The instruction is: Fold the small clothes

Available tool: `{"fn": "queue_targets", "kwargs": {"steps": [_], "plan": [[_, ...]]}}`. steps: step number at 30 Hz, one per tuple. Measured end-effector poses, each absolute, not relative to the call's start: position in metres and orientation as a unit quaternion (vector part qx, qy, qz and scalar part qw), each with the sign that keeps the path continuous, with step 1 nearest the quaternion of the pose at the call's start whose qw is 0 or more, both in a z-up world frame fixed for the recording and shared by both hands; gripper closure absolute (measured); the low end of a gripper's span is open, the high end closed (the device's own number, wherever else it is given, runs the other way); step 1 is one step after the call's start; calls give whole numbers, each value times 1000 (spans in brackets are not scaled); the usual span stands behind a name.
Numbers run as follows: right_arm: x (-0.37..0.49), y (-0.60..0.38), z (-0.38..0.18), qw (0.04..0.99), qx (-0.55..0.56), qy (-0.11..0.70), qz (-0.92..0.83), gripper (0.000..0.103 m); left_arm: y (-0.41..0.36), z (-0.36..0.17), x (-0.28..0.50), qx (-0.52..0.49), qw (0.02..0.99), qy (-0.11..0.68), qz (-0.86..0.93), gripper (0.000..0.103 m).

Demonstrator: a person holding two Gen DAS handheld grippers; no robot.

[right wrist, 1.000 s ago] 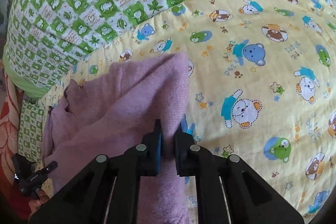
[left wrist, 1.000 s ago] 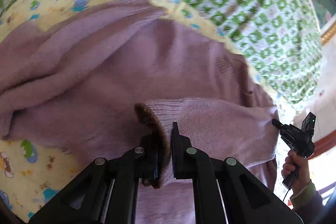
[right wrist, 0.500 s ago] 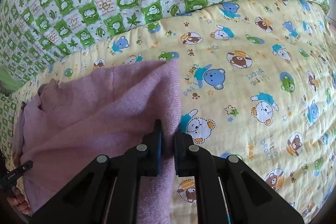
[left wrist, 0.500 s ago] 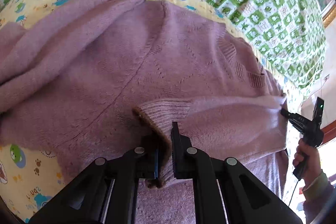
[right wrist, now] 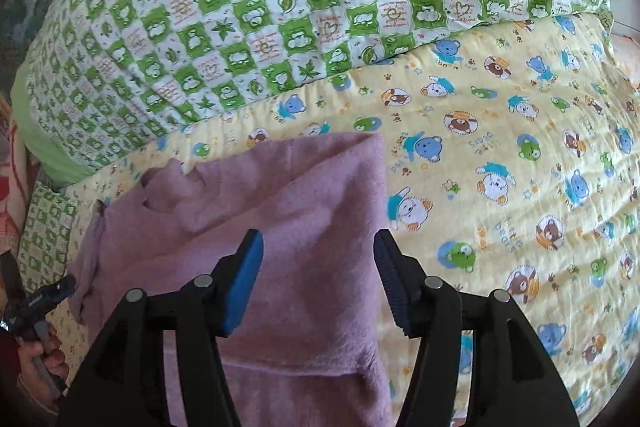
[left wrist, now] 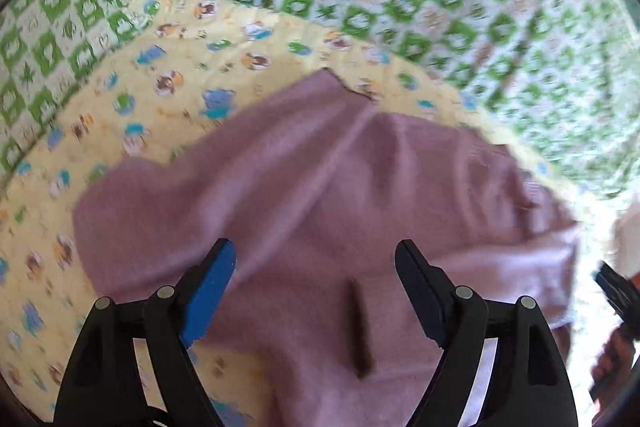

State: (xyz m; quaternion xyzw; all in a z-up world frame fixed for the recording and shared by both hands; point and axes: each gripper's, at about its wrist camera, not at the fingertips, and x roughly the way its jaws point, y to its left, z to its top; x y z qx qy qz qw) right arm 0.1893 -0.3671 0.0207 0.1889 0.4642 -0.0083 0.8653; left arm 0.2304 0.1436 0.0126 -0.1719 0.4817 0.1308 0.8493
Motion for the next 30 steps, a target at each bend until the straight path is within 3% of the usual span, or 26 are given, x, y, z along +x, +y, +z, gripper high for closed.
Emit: {"fn": "queue_targets", "kwargs": {"steps": [6,7,9,10,13,17,22,27,30], "plan": [[163,-344,7,844,233,483,17,44,149,-20,271,-93,825,523,193,21],[160,-341,4,840,238,487,21,44,151,-24,273,-88,821,527,198,25],[153,-338,1,835,239,494,25,44,157,-32,279,-90,818,534,195,55],[149,-337,1,834,239,497,27,44,160,-34,280,-102,816,538,186,81],[141,-339,1,832,242,498,25,44,163,-21,273,-137,828,520,161,98],[132,-346,4,836,247,490,17,44,130,25,261,-160,863,471,90,101],[129,-352,13,840,255,478,13,44,36,79,258,-181,892,405,-82,102],[127,-354,17,843,259,472,10,44,-63,72,266,-123,886,418,-155,100],[126,-356,16,839,272,472,11,44,-64,54,263,-102,882,446,-114,92]]}}
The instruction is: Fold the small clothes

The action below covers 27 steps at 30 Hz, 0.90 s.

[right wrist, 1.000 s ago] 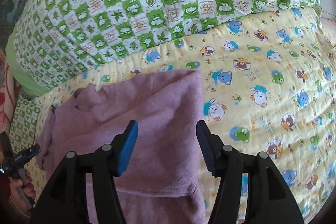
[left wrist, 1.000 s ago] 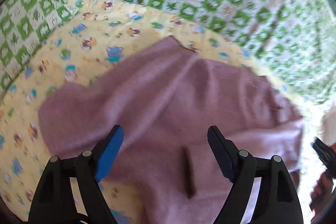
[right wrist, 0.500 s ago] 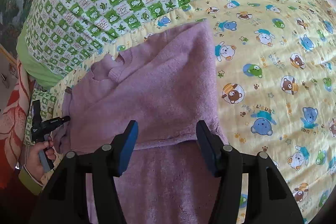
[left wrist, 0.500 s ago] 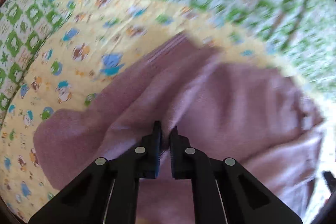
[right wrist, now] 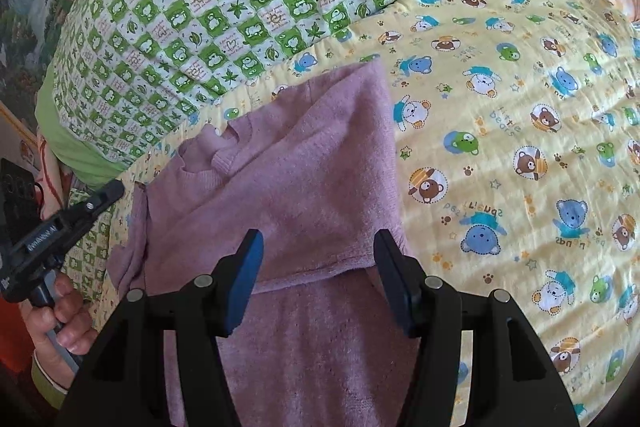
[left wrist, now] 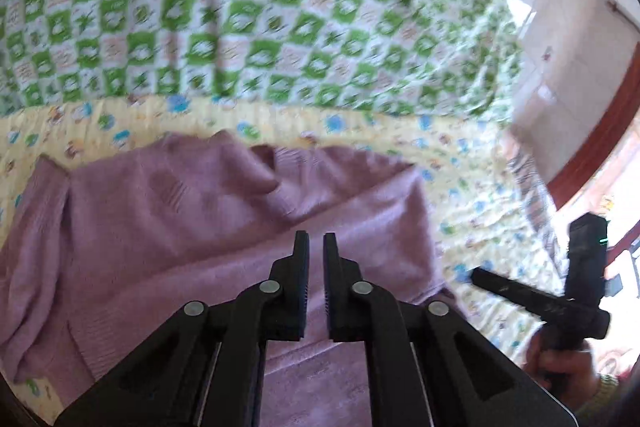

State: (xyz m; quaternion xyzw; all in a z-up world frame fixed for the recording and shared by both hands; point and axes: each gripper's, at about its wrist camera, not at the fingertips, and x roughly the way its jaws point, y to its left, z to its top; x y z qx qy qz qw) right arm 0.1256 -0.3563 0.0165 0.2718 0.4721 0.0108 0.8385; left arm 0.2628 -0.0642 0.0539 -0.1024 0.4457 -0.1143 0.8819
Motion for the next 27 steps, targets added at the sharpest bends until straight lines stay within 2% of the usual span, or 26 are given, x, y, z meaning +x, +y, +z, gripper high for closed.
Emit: {"fn": "queue_targets", "kwargs": {"steps": [1,4,12,13,15,16,20,27], "plan": [[124,-357,17,839,274,469,11,44,-56,48,261,-96,882,452,-97,85],[120,-359,19,842,270,467,8,44,-13,29,255,-69,879,473,-10,41],[115,-357,4,831,273,485,8,44,107,-16,272,-55,842,510,168,37],[116,-356,2,829,274,487,9,44,113,-22,274,-54,839,514,171,40],[118,-353,1,827,274,490,15,44,123,-35,281,-57,833,525,165,69],[119,-352,1,828,272,491,17,44,125,-40,286,-69,831,533,146,93],[122,-347,1,828,264,493,23,44,122,-29,286,-88,845,515,110,99],[133,-341,6,832,264,486,36,46,38,63,265,-121,899,417,-63,100]]}}
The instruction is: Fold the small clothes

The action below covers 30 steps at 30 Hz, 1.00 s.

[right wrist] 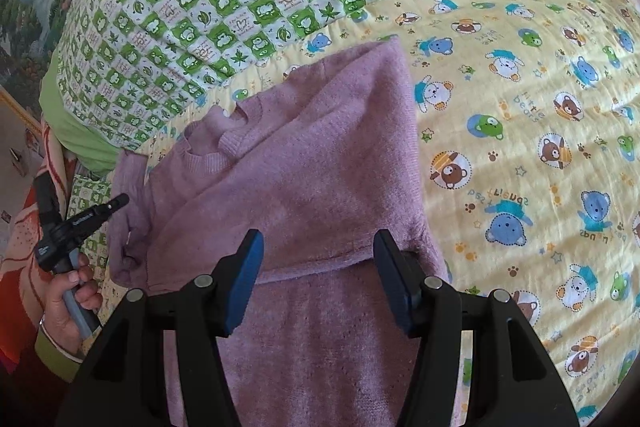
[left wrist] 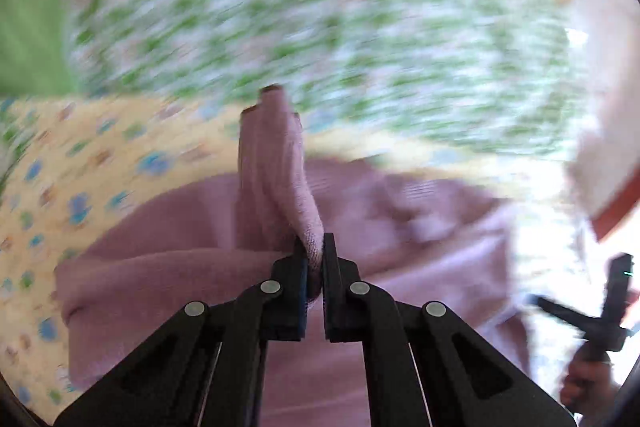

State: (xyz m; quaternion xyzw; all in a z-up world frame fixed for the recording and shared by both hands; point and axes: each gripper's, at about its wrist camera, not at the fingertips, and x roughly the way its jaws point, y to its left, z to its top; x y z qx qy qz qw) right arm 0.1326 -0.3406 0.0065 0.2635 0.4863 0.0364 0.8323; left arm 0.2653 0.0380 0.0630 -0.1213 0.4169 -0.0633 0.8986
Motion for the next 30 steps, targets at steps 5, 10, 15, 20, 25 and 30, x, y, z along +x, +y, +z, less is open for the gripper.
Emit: {"fn": "queue_targets", "kwargs": {"steps": [5,10,15,20,25,30], "plan": [[142,-331,9,829,270,487,45,49,-46,57,259,-94,884,423,-176,99],[149,-321,3,821,266,503,48,49,-69,-1,259,-69,856,488,-158,87],[155,-315,-3,816,258,514,54,48,-26,-5,232,-70,864,486,-110,46],[161,-311,-12,808,269,521,62,46,38,13,169,-50,880,472,-12,20],[172,-303,-26,803,258,534,56,40,98,-22,138,-11,857,508,88,20],[190,-289,-51,782,266,560,58,45,115,-46,147,-24,847,512,142,20]]}}
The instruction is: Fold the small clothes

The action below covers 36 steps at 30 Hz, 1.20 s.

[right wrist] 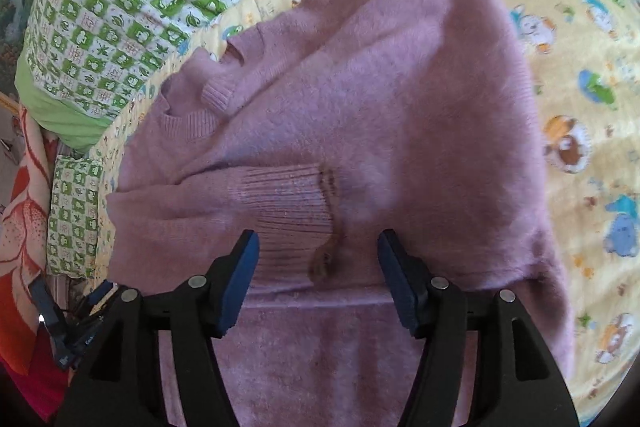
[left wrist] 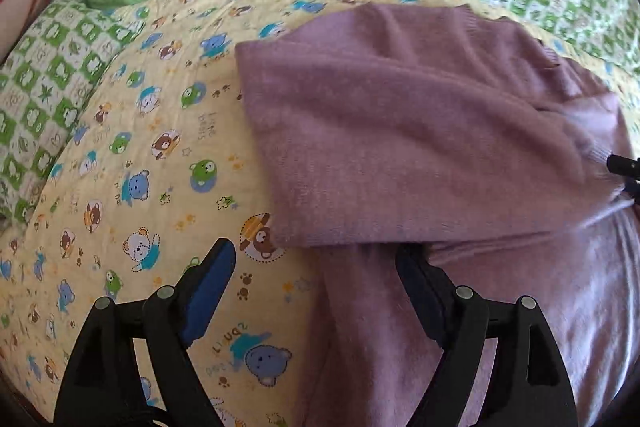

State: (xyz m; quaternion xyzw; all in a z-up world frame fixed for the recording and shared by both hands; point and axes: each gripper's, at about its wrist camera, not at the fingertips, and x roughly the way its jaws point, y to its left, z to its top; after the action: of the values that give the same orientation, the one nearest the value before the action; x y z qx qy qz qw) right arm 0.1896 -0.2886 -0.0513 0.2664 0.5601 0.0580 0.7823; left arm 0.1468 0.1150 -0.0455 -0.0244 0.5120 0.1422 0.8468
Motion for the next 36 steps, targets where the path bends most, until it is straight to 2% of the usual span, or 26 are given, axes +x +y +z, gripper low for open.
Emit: {"fn": "queue_targets", "kwargs": {"steps": [1,2,4,7,10,13,16,20,23,28,36], "plan": [[195,-282,-51,780,274,558,76,79,116,-48,150,-24,845,512,154,21],[200,-275,-49,774,281,560,93,99,116,-50,154,-28,843,512,161,21],[213,-262,-18,785,288,532,133,99,117,-52,164,-32,840,510,181,23],[216,-257,70,832,277,442,192,99,124,-52,177,-54,835,505,210,32],[208,-276,127,871,234,390,187,99,143,-47,176,-113,832,494,227,32],[204,-307,107,873,202,423,134,99,152,-49,177,-145,828,491,228,33],[198,-334,62,849,227,468,96,99,150,-53,177,-157,824,497,224,38],[187,-345,23,832,238,494,75,99,156,-52,175,-185,821,492,223,39],[186,-342,17,828,242,500,71,99,163,-50,170,-210,820,485,221,39],[187,-331,38,853,217,467,87,99,167,-56,164,-224,817,484,217,39],[180,-335,-18,840,171,511,58,99,165,-61,169,-209,818,492,211,37]]}}
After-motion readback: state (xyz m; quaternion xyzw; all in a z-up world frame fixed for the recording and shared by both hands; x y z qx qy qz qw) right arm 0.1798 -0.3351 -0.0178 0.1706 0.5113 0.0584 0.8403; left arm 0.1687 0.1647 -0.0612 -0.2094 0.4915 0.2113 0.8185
